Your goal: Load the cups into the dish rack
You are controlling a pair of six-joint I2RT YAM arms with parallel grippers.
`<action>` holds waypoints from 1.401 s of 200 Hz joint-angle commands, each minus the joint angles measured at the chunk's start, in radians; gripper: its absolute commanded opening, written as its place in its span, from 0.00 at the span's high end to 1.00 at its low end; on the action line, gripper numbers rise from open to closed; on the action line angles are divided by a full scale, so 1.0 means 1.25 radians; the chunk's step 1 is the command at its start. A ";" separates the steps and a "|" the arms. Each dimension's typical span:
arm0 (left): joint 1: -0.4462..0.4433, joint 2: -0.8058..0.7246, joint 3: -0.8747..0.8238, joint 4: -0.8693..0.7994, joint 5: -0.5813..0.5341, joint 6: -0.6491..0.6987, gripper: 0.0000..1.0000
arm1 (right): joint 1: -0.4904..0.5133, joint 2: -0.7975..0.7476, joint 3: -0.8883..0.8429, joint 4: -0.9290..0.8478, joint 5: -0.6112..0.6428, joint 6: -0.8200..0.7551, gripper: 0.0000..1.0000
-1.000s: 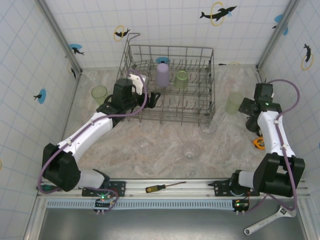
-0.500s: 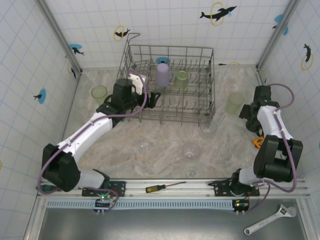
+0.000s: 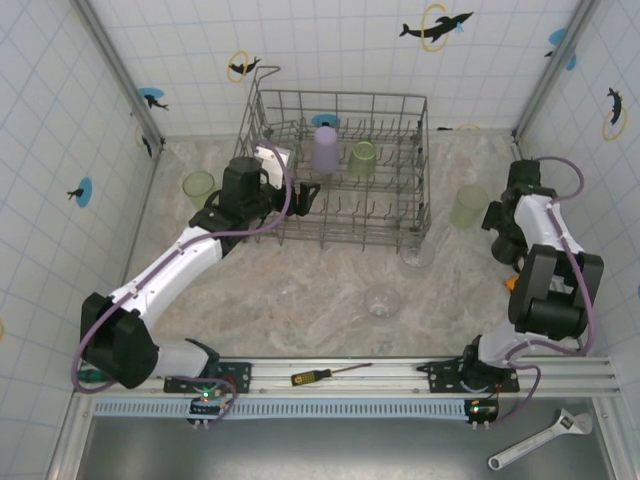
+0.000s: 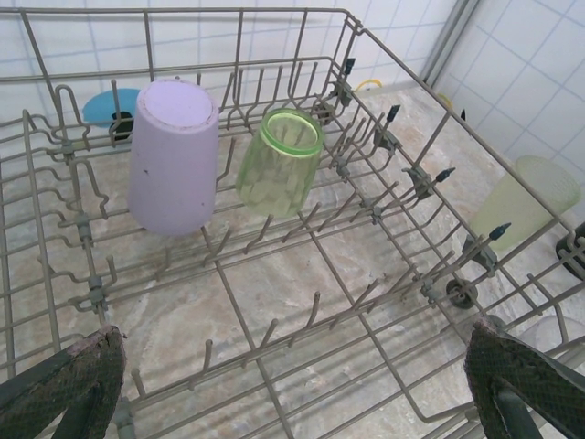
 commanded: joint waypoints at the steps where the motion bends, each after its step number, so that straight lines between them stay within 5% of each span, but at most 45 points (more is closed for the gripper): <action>1: -0.005 -0.016 0.005 0.011 0.014 -0.007 0.02 | -0.003 0.032 0.038 -0.028 -0.005 -0.014 0.37; 66: -0.008 -0.016 0.005 0.012 0.018 -0.007 0.02 | -0.006 0.084 0.081 -0.058 0.001 -0.025 0.76; 122: -0.008 -0.019 0.005 0.012 0.018 -0.008 0.02 | -0.010 0.101 0.076 -0.057 0.002 -0.019 1.00; 205: -0.009 -0.023 0.005 0.013 0.024 -0.010 0.03 | -0.014 0.053 0.145 -0.123 0.062 -0.008 1.00; 280: -0.010 -0.025 0.003 0.019 0.034 -0.017 0.02 | -0.009 -0.024 0.324 -0.174 0.010 0.014 1.00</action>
